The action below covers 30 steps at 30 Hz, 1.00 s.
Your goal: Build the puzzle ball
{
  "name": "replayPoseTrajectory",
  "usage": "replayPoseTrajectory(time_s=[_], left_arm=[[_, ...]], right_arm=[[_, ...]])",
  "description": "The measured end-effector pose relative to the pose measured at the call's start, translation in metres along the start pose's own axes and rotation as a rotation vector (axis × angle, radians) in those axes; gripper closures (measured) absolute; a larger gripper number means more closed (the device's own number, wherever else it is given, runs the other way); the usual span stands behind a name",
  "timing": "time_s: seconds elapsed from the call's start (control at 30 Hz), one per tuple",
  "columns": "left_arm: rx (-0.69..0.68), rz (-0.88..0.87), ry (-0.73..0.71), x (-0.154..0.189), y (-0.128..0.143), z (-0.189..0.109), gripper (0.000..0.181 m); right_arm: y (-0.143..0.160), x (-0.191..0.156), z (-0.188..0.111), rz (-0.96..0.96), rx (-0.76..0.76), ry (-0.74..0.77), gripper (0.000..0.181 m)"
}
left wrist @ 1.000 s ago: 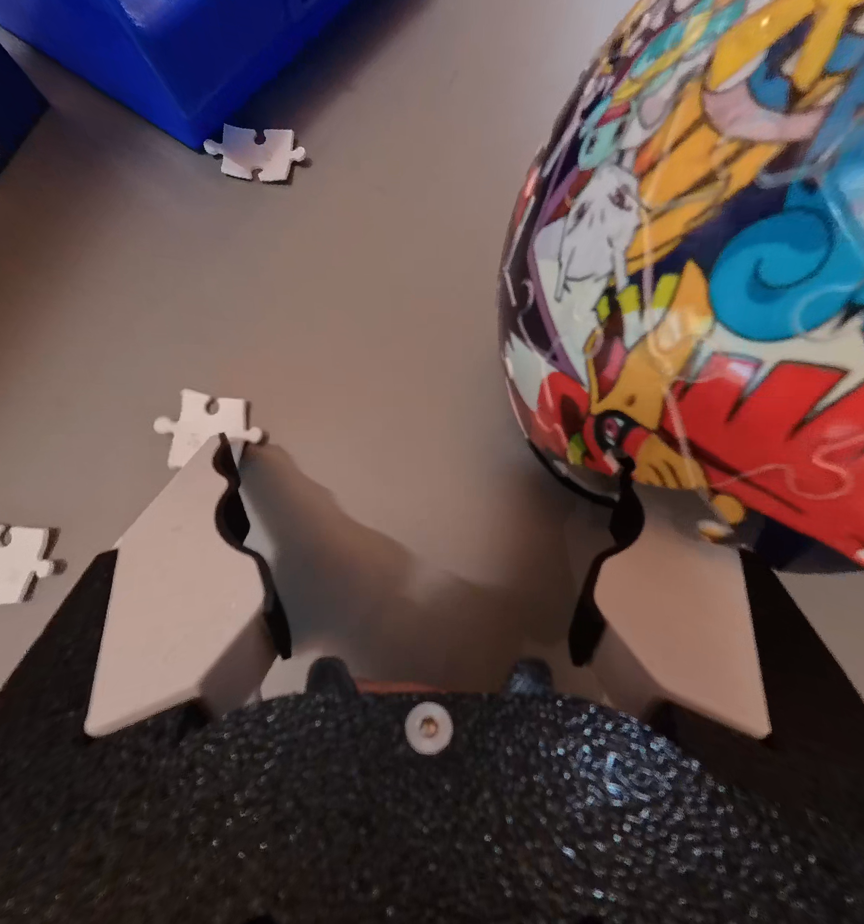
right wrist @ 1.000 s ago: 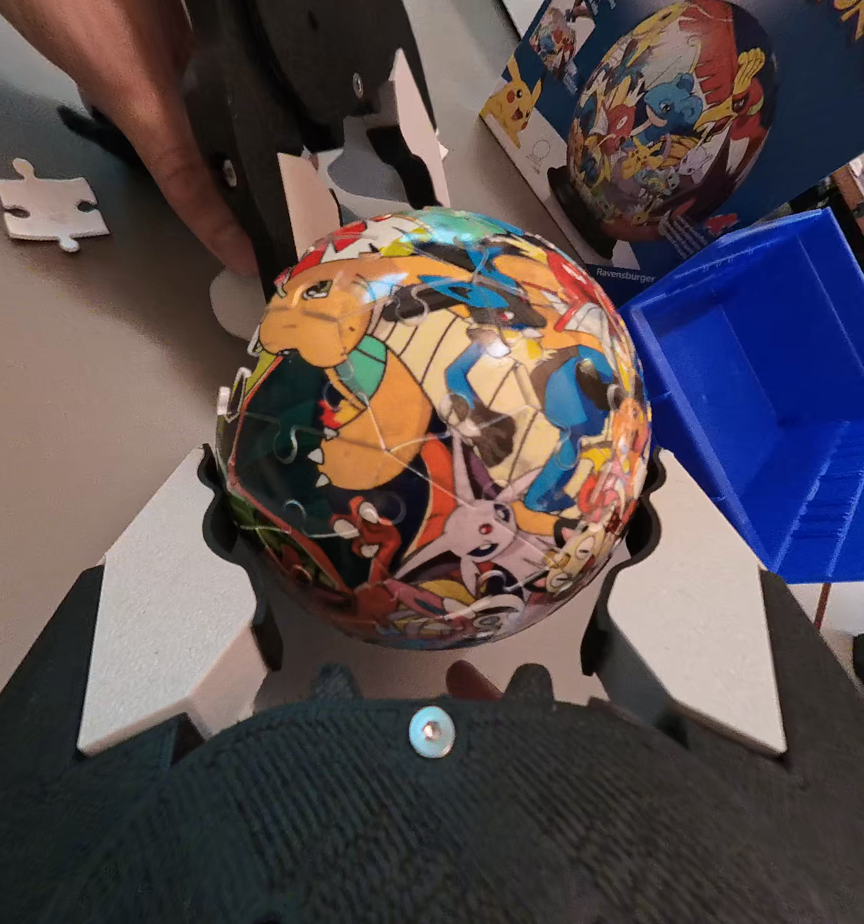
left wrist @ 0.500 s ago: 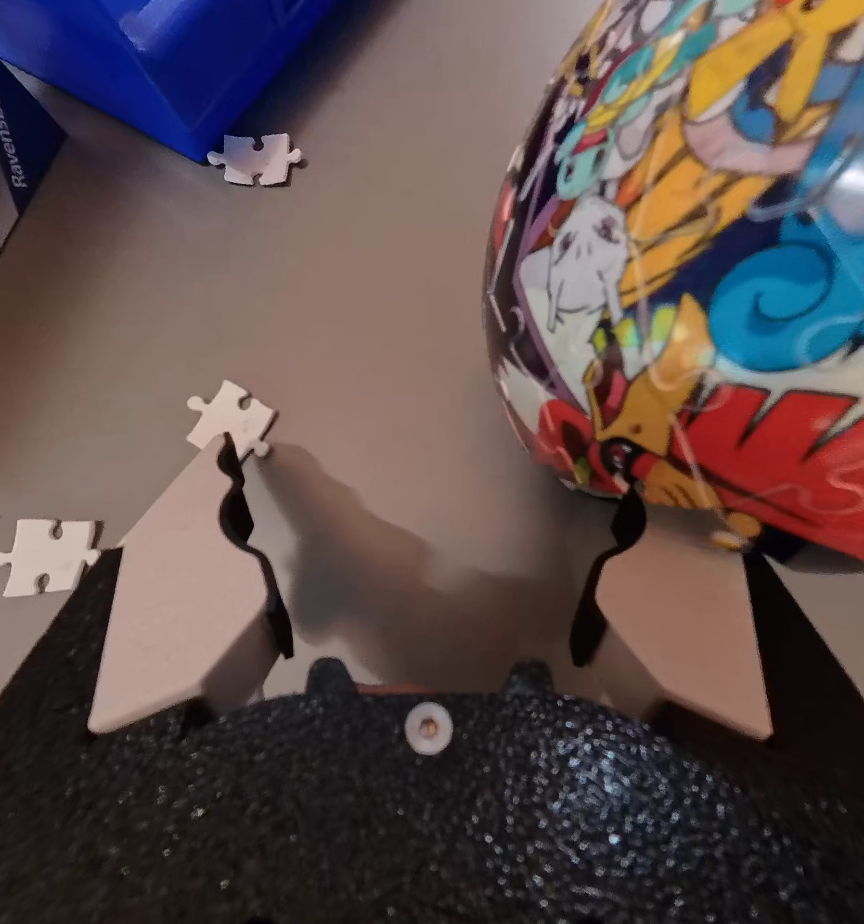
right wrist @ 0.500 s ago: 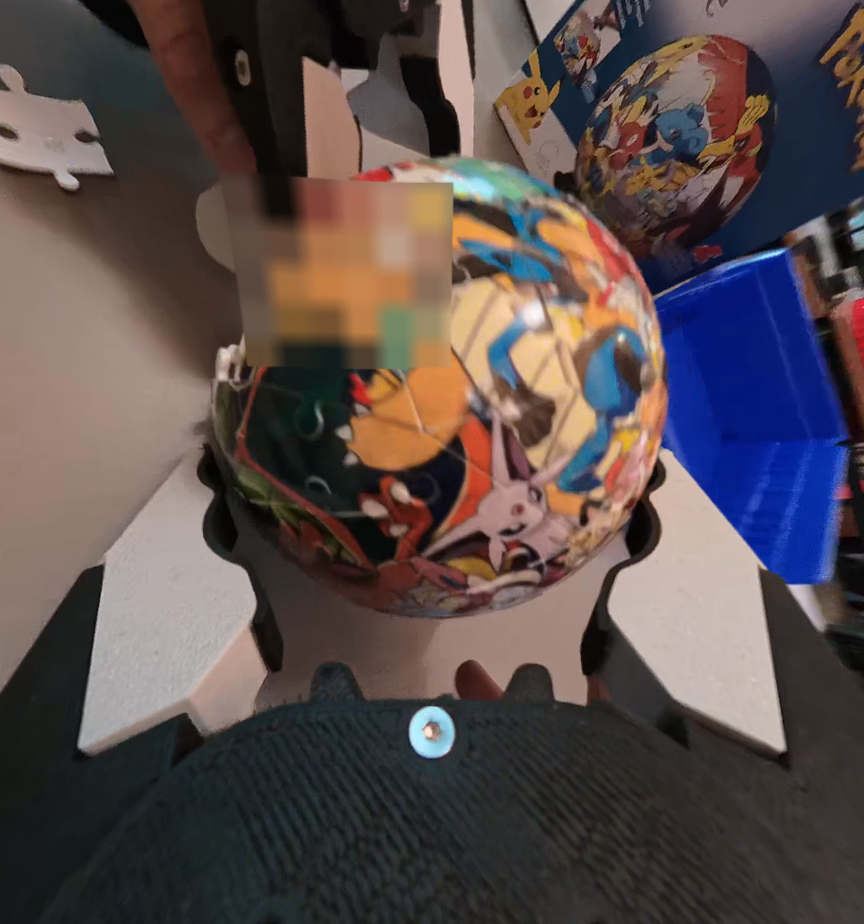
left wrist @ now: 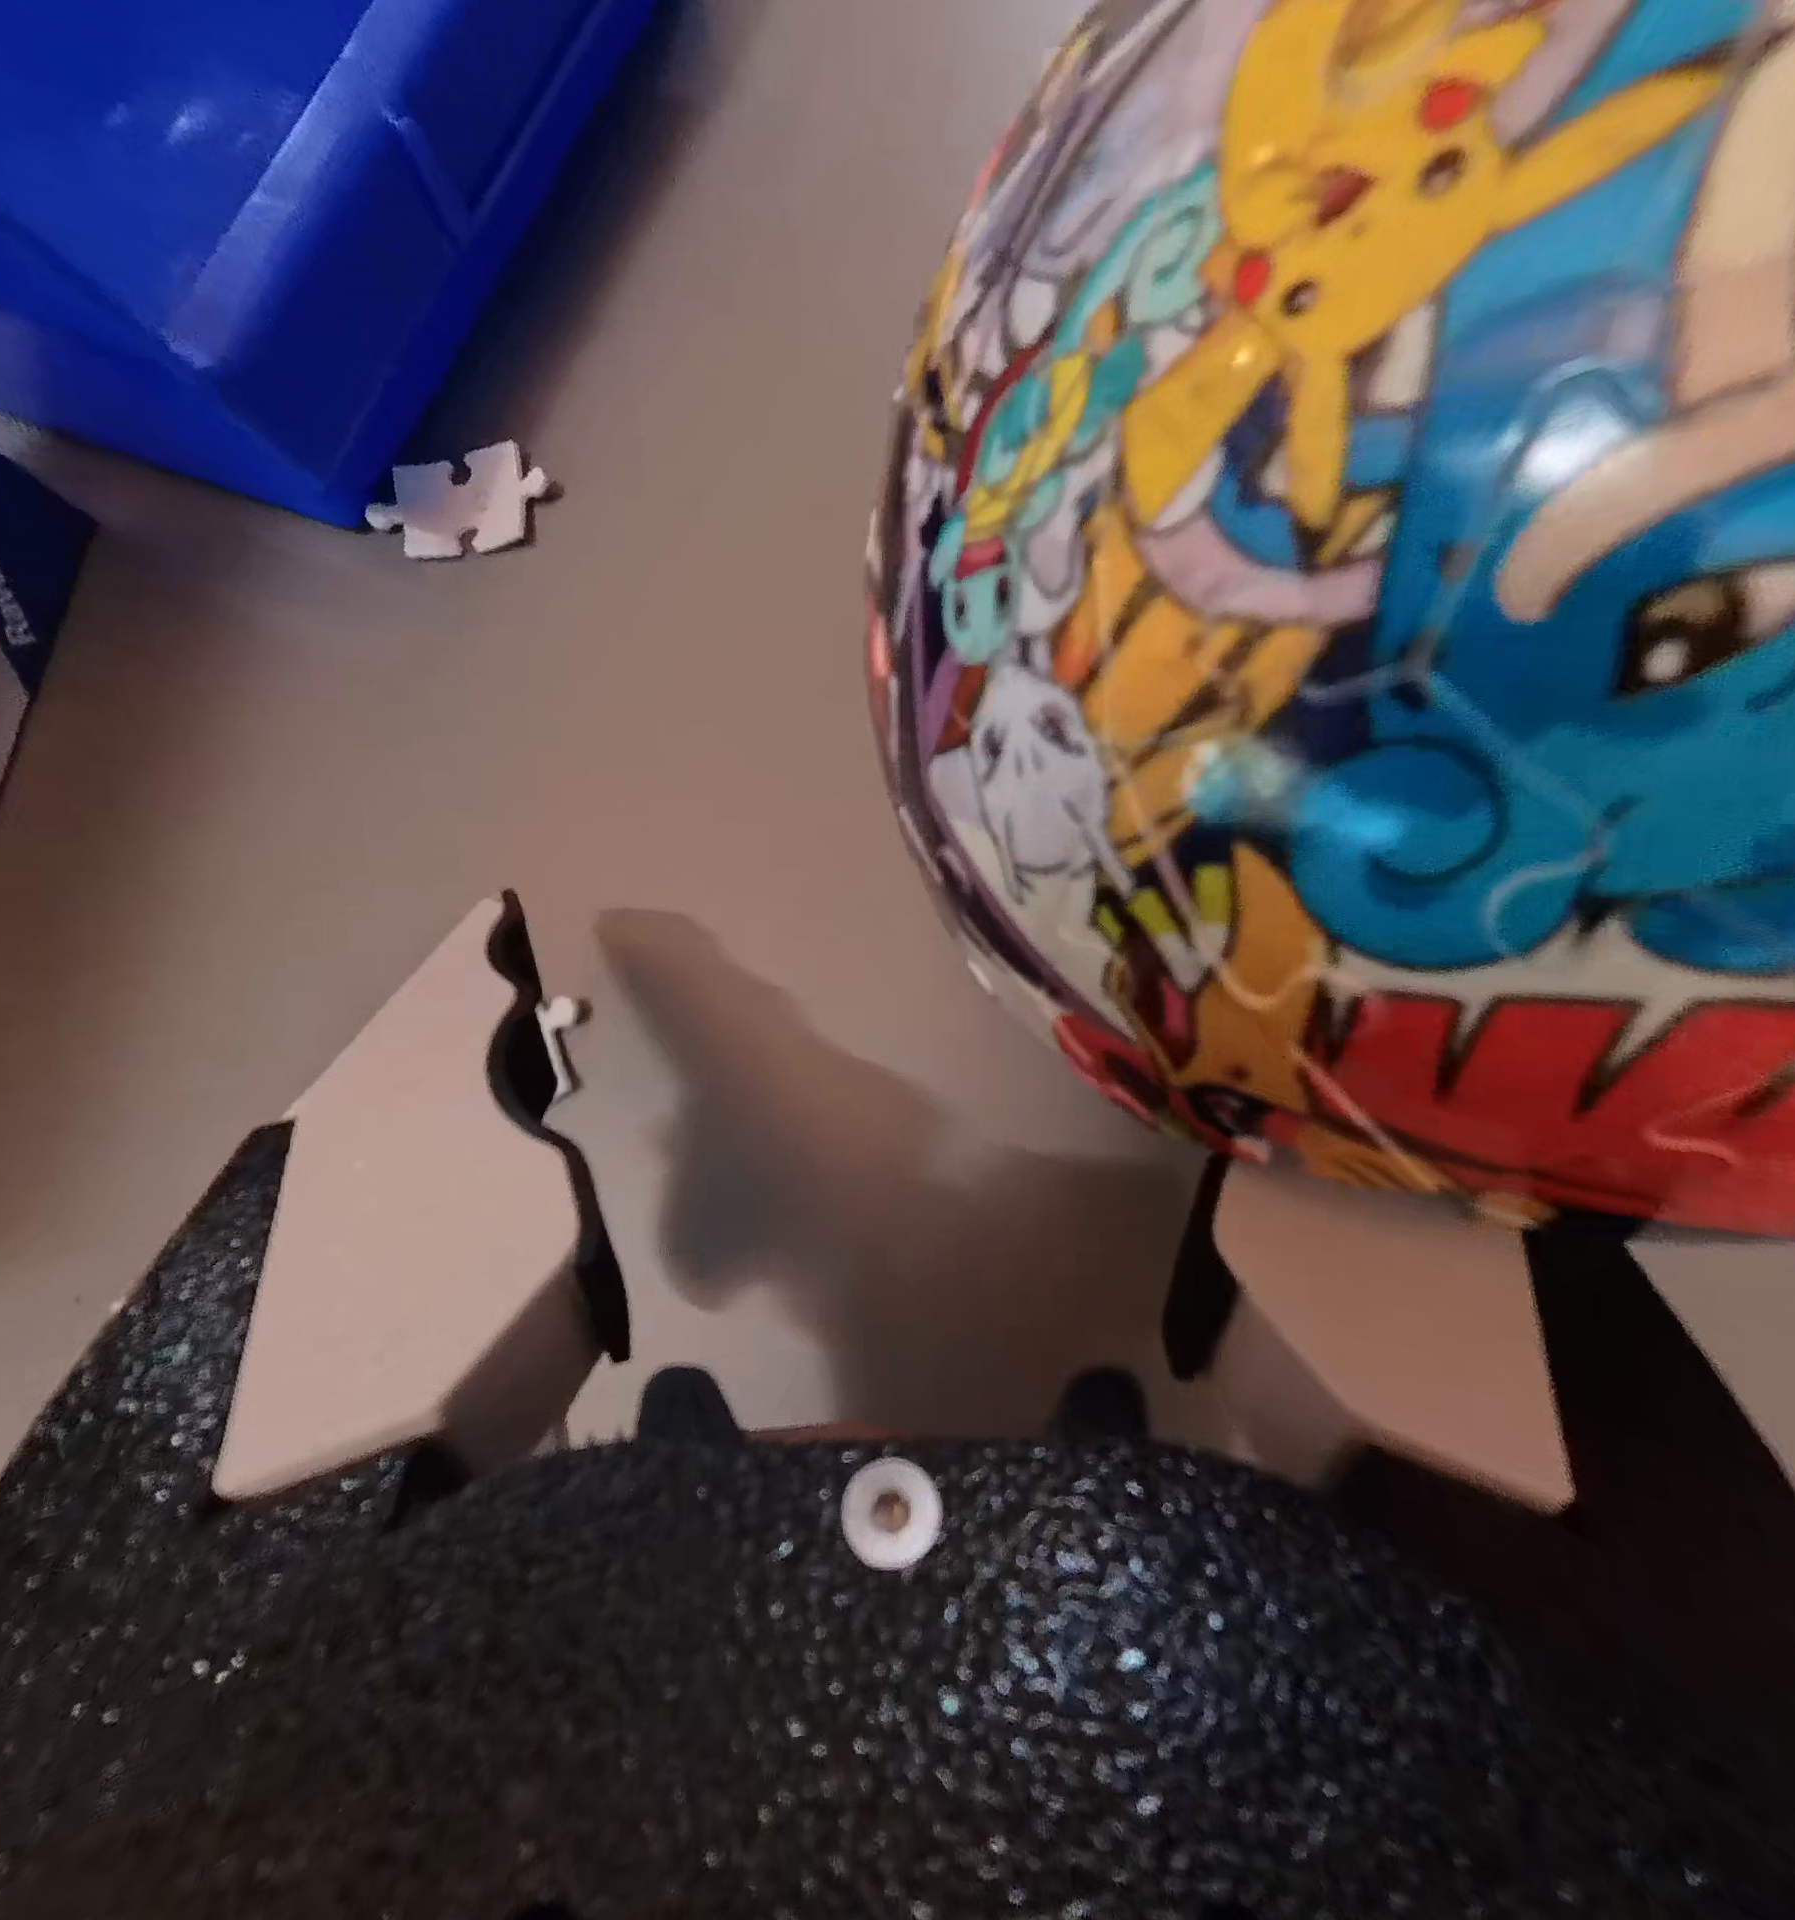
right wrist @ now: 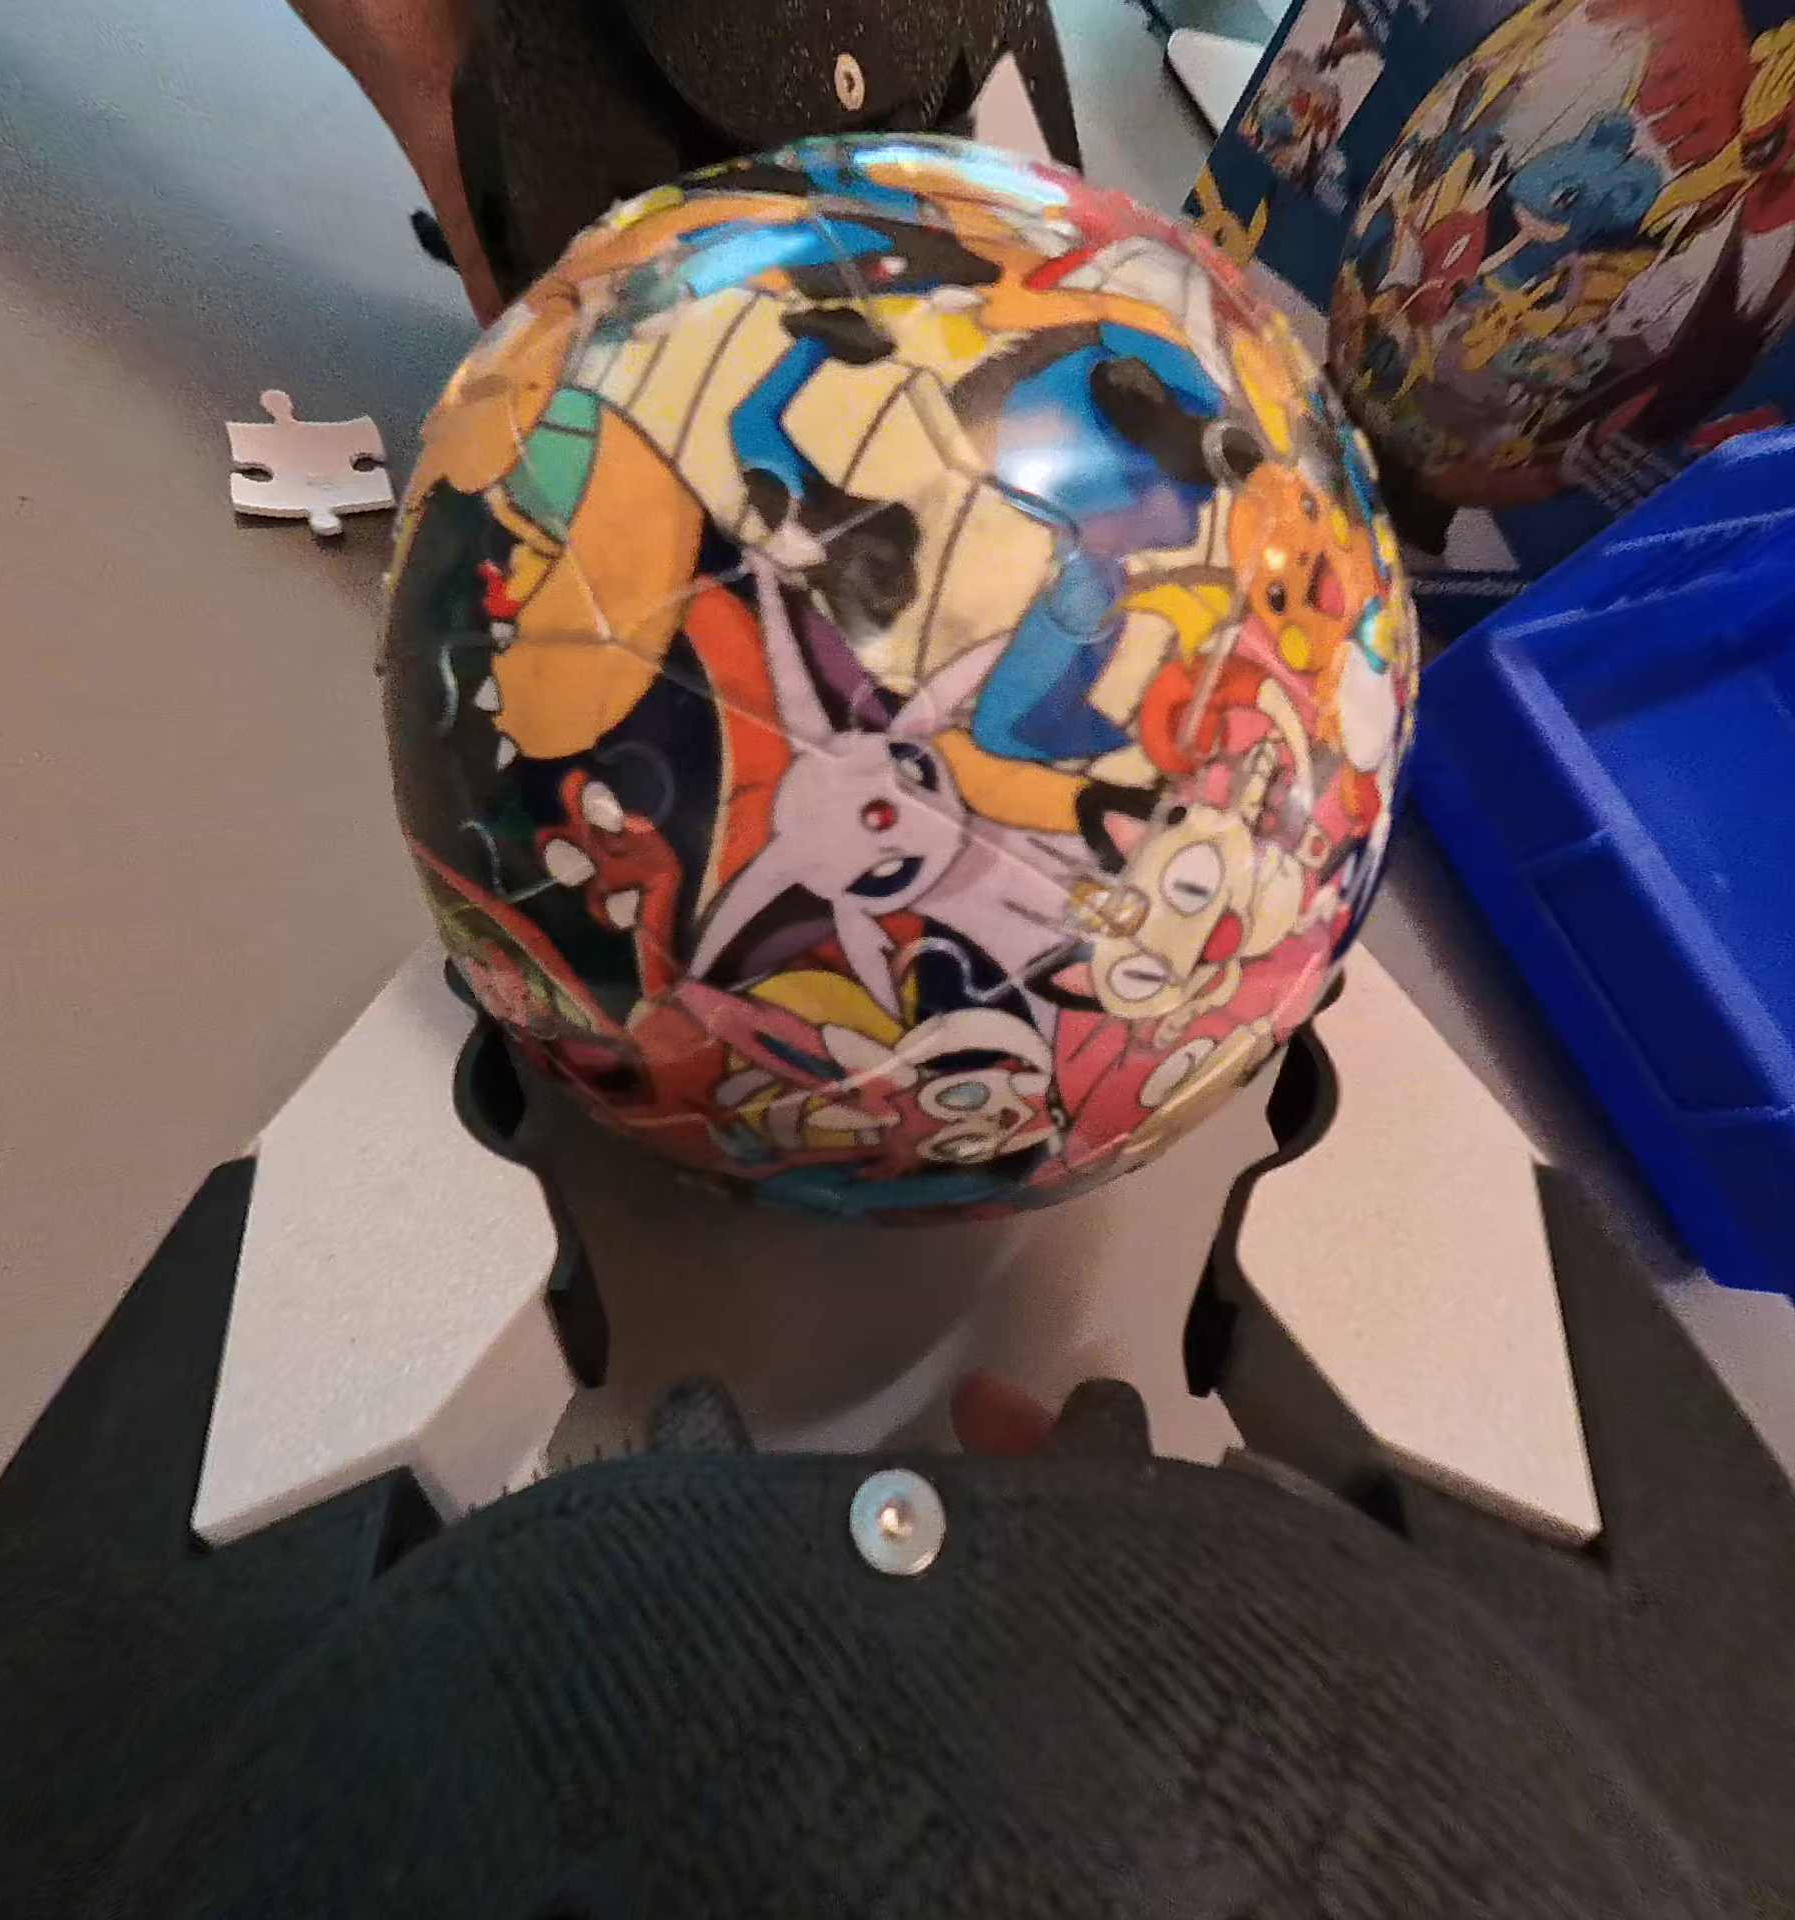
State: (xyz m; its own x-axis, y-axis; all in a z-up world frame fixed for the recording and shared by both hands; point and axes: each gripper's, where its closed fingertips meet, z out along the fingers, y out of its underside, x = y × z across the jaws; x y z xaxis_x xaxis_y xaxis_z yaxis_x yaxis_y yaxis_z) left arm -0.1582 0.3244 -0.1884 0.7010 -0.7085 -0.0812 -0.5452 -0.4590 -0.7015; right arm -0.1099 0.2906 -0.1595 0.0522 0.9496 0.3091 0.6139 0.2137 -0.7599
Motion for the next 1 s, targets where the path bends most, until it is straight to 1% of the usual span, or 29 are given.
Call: replayPoseTrajectory(time_s=[0.03, 0.1, 0.27, 0.37, 0.53, 0.6, 0.7, 0.8, 0.93, 0.97, 1.0], left_arm=[[0.004, 0.014, -0.002, -0.001, -0.002, 0.001, 0.048], [0.022, 0.041, -0.014, -0.002, -0.009, 0.004, 0.049], [0.091, 0.060, -0.025, -0.005, -0.023, 0.014, 0.055], [0.098, 0.035, -0.024, -0.008, -0.019, 0.013, 0.054], [0.088, -0.032, 0.020, -0.011, -0.006, 0.004, 0.055], [0.112, -0.041, 0.053, -0.008, -0.007, -0.002, 0.060], [0.123, -0.015, 0.067, -0.009, -0.007, -0.011, 0.062], [0.123, 0.008, 0.078, -0.009, -0.008, -0.015, 0.065], [0.081, 0.015, 0.070, -0.010, -0.005, -0.017, 0.066], [0.082, 0.024, 0.073, -0.010, -0.005, -0.021, 0.068], [0.097, 0.045, 0.097, -0.007, -0.005, -0.027, 0.076]], right_arm=[[0.000, 0.002, -0.001, -0.007, 0.004, 0.006, 0.036], [-0.002, 0.007, -0.004, -0.039, 0.002, 0.026, 0.040], [0.005, 0.024, -0.011, -0.139, -0.092, 0.082, 0.040], [0.001, 0.028, -0.013, -0.178, -0.052, 0.127, 0.041], [0.003, 0.025, -0.010, -0.145, -0.007, 0.143, 0.041], [0.002, 0.026, -0.010, -0.085, 0.022, 0.143, 0.035], [0.000, 0.027, -0.010, -0.031, 0.063, 0.130, 0.030], [0.001, 0.027, -0.009, -0.027, 0.066, 0.128, 0.029], [0.002, 0.024, -0.005, -0.029, 0.059, 0.114, 0.026], [0.003, 0.024, -0.004, -0.031, 0.058, 0.114, 0.026], [0.003, 0.024, -0.005, -0.030, 0.058, 0.115, 0.027]])
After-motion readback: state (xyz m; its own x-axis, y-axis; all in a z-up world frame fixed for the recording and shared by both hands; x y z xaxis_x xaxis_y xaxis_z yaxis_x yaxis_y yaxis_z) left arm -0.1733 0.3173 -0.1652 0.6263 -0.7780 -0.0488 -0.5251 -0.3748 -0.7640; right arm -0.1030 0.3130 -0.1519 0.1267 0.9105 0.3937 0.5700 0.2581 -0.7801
